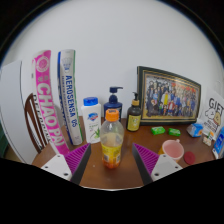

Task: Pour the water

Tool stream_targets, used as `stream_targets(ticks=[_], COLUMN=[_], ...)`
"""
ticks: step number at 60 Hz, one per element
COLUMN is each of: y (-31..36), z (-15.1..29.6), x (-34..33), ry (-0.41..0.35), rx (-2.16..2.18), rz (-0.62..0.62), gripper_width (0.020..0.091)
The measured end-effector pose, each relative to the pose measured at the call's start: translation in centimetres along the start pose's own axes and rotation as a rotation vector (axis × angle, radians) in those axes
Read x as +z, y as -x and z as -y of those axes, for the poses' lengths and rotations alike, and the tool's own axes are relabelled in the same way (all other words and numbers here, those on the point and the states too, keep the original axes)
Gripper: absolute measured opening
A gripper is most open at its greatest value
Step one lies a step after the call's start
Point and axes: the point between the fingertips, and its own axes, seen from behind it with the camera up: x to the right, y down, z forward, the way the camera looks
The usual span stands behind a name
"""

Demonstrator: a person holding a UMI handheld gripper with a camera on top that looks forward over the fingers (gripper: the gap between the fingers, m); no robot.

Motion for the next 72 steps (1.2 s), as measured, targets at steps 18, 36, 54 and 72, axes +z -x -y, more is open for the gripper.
stream_targets(ticks=[18,36,54,72], y=[-0.1,0.1,0.6,-5.5], z=[-1.4,-0.8,8.5,13.0], x=[9.8,9.4,3.0,0.6], ry=[-0.046,-0.067,-0.134,-0.178], rx=[0.022,0.012,0.589,1.441], rz=[-0.056,-0.007,0.279,0.519], gripper_width=[0.0553,0.0282,0.0280,0.0280])
